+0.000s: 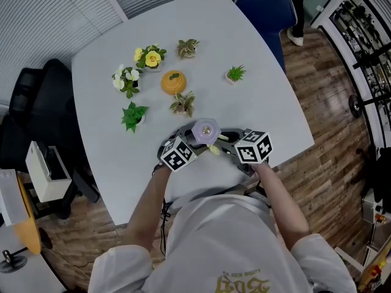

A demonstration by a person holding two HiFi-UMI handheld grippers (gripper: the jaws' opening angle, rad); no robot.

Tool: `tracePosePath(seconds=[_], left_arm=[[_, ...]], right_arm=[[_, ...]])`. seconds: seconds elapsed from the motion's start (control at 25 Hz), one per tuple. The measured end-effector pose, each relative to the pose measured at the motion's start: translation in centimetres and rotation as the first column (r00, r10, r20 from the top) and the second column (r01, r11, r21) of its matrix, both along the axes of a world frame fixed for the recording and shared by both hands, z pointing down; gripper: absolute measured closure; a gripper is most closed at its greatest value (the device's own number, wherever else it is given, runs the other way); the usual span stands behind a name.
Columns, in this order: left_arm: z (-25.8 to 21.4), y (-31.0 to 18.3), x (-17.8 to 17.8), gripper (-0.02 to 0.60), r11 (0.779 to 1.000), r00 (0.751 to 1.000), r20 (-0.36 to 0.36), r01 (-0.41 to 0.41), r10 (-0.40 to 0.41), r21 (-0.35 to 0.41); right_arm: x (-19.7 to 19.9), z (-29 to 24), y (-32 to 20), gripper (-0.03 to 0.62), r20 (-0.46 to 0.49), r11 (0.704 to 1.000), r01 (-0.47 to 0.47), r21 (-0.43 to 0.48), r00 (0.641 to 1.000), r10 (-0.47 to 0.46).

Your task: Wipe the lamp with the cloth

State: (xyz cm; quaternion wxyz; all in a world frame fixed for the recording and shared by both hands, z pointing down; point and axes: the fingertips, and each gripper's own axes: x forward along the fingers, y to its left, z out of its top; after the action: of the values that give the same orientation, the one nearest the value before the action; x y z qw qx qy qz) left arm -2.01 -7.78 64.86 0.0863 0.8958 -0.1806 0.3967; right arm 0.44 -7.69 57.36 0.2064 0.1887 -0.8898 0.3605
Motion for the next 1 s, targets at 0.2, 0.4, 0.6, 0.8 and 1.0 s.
tracePosePath(seconds=[0.2, 0.4, 0.6, 0.8, 1.0], left_arm=[[-0.2, -0.1, 0.0, 0.282, 1.000, 1.000, -0.001, 0.001, -0.001, 0.001], [-0.1, -0.1, 0.1, 0.282, 1.000, 1.000, -0.001, 0.000, 0.000, 0.002], [-0.1, -0.2, 0.0, 0.282, 1.000, 1.000, -0.001, 0.001, -0.001, 0.000], [-0.2, 0.0, 0.1, 0.282, 1.000, 1.000, -0.003, 0.000, 0.000, -0.001], [-0.1, 0.0, 0.1, 0.282, 1.000, 1.000, -0.002, 0.000, 0.000, -0.001]], right_arm=[[0.2, 0.1, -0.5, 0.500, -0.002, 1.000, -0.016, -0.007, 1.000, 0.016], [0.5, 0.3, -1.7, 0.502, -0.013, 0.998, -0.063, -0.003, 0.998, 0.063], [0.0, 0.4, -3.1, 0.503, -0.029, 0.997, -0.076, 0.009, 0.997, 0.076], [-0.3, 0.9, -3.4, 0.503, -0.058, 0.998, -0.063, 0.017, 0.996, 0.064], [-0.3, 1.1, -3.3, 0.505, -0.045, 0.998, -0.065, -0.006, 0.997, 0.064]])
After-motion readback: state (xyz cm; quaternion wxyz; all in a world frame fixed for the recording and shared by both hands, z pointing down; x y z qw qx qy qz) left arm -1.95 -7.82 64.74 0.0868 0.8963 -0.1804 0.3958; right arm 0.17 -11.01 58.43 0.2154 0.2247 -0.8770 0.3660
